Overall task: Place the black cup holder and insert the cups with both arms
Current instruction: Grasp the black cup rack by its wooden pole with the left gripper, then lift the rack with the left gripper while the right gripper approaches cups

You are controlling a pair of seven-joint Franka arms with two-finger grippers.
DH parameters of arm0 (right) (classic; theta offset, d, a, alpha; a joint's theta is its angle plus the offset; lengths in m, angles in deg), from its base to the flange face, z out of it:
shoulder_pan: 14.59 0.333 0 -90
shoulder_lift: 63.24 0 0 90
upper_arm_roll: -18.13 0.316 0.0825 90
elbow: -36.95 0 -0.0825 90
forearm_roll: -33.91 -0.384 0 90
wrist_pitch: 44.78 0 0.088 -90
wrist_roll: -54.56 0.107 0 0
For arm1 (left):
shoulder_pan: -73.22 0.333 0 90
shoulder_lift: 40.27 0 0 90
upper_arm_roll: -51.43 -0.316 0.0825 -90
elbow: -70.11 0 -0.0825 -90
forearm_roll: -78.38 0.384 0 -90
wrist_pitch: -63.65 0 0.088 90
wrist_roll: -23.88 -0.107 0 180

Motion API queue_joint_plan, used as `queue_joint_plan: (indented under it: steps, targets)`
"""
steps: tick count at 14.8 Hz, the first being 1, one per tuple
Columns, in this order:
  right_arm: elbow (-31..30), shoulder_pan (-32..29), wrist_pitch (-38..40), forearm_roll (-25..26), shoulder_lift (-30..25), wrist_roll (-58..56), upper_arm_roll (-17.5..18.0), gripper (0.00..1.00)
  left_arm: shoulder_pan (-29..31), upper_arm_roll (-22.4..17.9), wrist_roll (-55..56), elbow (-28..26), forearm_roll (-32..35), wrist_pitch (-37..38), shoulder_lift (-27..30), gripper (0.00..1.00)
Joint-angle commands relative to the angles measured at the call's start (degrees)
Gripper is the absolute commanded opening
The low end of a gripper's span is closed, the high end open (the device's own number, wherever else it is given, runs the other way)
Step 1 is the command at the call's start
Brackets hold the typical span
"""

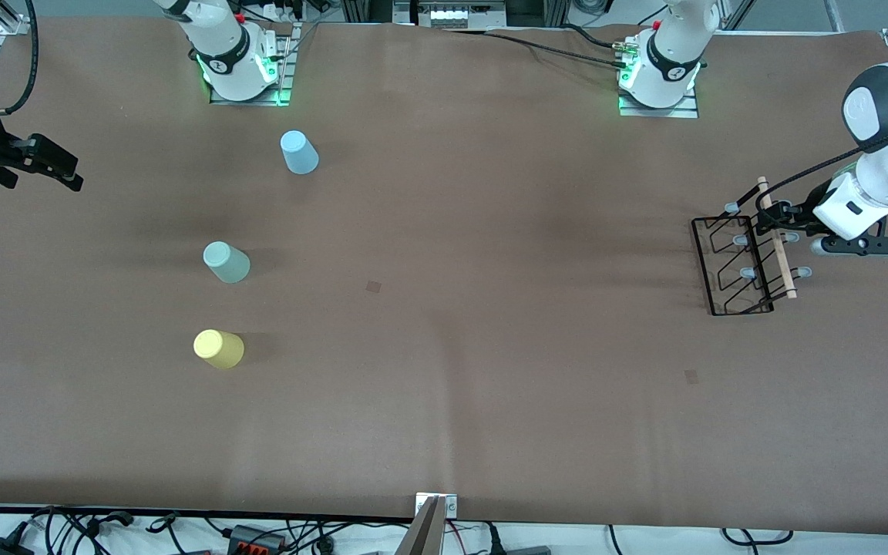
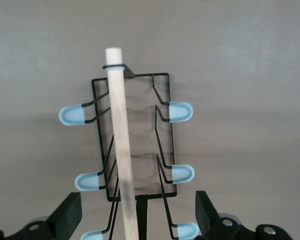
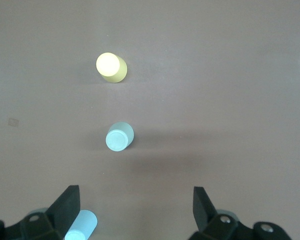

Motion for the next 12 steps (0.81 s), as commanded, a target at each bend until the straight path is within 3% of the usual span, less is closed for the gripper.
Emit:
queue_joint_plan:
  steps: [1, 8, 12]
  targets:
    - [0.14, 0.15, 0.67, -0.01, -0.3, -0.53, 0.05, 1.0, 1.12, 0.29, -0.79, -1.66, -0.51, -0.96, 0.48, 1.0]
    - [0.05, 0.23, 0.23, 0.08, 1.45, -0.53, 0.05, 1.0, 2.09, 0.46, -0.87, -1.84, -0.6, -0.7, -1.19, 0.98]
    - [0.14, 2.87, -1.26, 0.25, 6.81, -0.53, 0.05, 1.0, 2.09, 0.73, -0.87, -2.36, -0.6, -0.52, -1.45, 0.8]
